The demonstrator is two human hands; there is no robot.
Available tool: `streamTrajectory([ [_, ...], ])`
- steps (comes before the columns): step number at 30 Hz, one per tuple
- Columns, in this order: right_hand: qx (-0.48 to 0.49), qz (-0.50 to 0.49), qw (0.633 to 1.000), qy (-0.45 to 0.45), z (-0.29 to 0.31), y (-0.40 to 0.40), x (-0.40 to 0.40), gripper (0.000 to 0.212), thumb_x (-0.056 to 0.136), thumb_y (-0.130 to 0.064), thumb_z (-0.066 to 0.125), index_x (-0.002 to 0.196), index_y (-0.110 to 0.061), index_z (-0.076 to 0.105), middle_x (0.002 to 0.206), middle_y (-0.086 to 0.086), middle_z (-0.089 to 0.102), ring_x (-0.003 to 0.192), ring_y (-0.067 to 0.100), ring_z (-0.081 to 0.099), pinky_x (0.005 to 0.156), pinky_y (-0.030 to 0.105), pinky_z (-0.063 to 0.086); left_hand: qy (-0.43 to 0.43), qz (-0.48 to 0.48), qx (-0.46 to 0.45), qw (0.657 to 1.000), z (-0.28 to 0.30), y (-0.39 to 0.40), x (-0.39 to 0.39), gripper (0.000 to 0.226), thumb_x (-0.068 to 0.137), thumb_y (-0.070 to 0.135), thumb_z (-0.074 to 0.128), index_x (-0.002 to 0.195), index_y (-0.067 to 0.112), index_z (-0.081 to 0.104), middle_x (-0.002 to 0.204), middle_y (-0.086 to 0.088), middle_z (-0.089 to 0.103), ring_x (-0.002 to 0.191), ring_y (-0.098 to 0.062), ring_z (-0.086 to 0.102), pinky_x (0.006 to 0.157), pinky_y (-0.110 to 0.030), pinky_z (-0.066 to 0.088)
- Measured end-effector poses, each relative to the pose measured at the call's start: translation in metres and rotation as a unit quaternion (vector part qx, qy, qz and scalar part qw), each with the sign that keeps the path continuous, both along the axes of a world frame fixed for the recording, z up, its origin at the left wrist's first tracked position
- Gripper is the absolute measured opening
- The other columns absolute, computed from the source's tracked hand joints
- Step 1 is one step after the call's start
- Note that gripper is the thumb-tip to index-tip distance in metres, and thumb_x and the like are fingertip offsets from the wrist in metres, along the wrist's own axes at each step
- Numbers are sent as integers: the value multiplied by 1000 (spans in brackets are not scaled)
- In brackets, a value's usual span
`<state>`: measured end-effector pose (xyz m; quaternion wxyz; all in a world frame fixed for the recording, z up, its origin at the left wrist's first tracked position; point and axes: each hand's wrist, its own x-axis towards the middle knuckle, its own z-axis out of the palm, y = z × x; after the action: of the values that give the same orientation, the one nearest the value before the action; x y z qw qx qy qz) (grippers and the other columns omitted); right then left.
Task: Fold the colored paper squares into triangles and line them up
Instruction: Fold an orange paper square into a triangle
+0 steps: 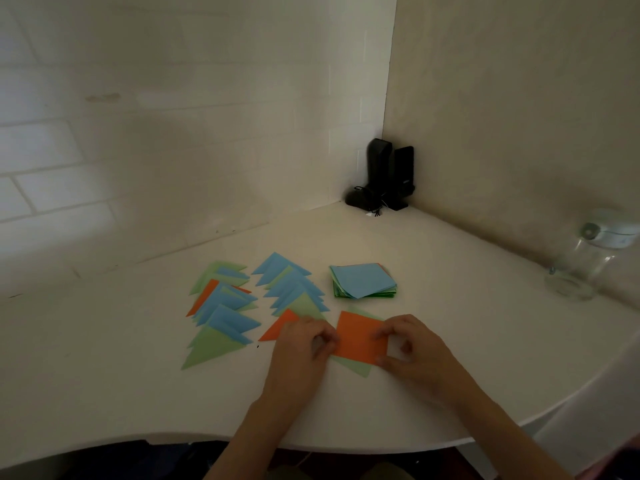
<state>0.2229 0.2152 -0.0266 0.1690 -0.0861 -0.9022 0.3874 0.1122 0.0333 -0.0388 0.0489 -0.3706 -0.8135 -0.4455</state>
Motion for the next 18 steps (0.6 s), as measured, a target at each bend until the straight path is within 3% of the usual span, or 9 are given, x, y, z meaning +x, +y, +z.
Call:
streamTrajectory([
  [5,2,-39,999,7,8,6,-5,29,83,-6,66,96,-32,63,104,-12,63,81,-8,56,70,8,41,94,-26,-34,995,-1,3,1,26,81,7,57,81,27,74,85,10,62,82,-14,53,71,-24,45],
  [7,61,-62,996,-16,9,5,-12,21,88,-16,60,107,-26,63,107,-10,62,88,-5,55,82,11,39,111,-33,-45,992,-1,4,2,26,81,5,56,84,25,73,87,9,63,82,-14,54,70,-27,47],
  [10,104,-88,989,-65,7,5,-23,25,89,-29,59,114,-28,60,112,-7,62,102,13,55,91,30,43,132,-45,-67,988,-1,2,5,22,82,7,55,88,23,70,93,8,62,85,-14,55,72,-30,48],
  [13,96,-113,988,-47,9,2,-28,22,86,-28,63,108,-26,63,107,-5,61,94,10,53,86,24,43,168,-50,-97,980,1,-1,8,22,84,20,46,91,25,67,96,11,61,87,-11,52,75,-27,46],
  [18,109,-138,984,-29,13,0,-24,13,85,-28,65,95,-21,70,97,-5,60,82,6,53,74,16,39,187,-48,-110,975,0,-2,13,18,88,32,50,96,26,65,99,11,59,90,-10,50,80,-24,42],
])
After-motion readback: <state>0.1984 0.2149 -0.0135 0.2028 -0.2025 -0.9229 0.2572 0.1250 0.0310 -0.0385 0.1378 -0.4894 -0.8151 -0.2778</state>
